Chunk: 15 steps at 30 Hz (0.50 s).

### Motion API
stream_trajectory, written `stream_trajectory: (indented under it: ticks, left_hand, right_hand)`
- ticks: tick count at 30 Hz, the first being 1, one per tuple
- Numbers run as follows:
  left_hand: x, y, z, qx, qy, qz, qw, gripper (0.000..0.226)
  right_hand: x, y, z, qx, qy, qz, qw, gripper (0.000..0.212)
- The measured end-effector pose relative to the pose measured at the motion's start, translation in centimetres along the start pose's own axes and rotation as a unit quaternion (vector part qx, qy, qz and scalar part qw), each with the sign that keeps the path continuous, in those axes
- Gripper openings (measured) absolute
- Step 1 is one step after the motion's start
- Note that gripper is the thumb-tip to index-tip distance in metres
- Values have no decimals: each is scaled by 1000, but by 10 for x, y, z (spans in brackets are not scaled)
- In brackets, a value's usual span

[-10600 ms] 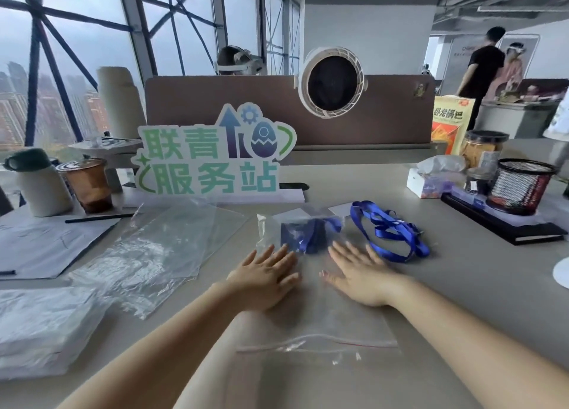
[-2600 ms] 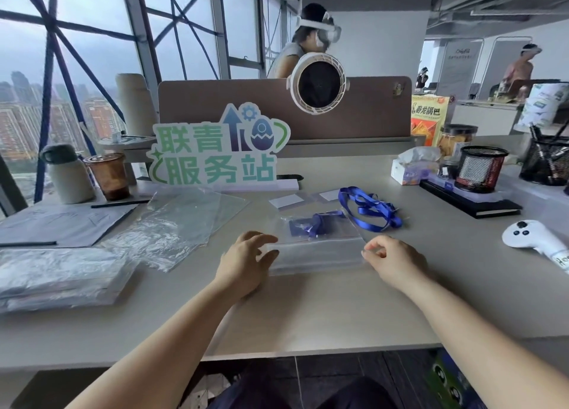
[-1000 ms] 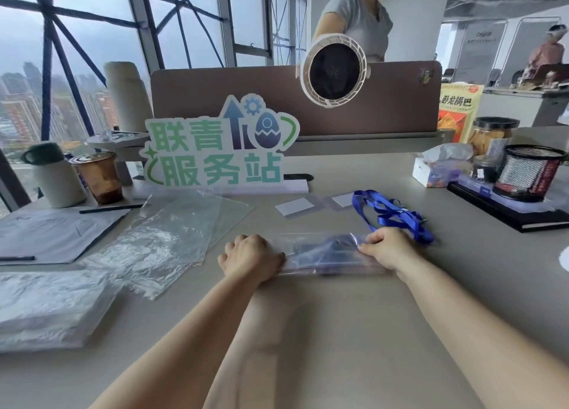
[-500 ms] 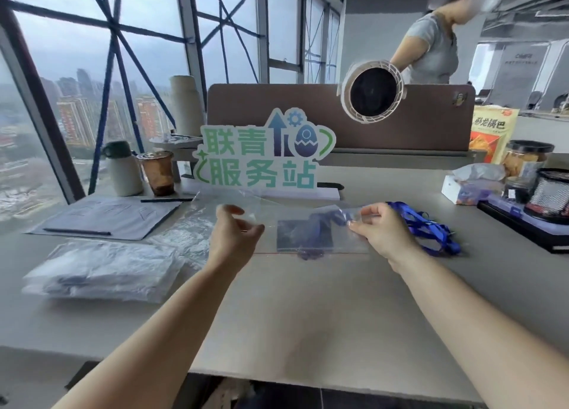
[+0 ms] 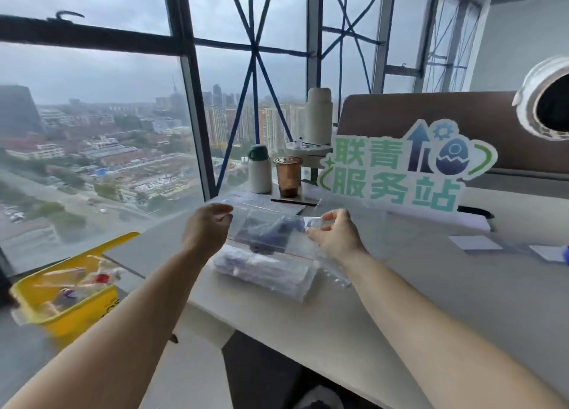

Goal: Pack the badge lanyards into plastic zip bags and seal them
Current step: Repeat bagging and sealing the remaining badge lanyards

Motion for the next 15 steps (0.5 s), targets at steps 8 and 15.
stream_trajectory:
  ticks: [8, 15]
  left_hand:
    - [4, 64, -31, 209, 195, 30, 958, 52]
    - [4, 17, -21, 137, 58, -62, 987, 41]
  right_hand:
    - [29, -26, -35, -173, 4, 33, 984, 48]
    - [39, -44, 11, -267, -27, 75, 960, 27]
Point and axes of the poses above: each hand's wrist, its own x-axis towards the middle knuckle, its own z-axis out of the back of the hand, y = z × x, the point moved 6 cm from there along x, towards the middle knuckle, and after that the axes turned 9 degrees about -z, right-handed, at the moved point
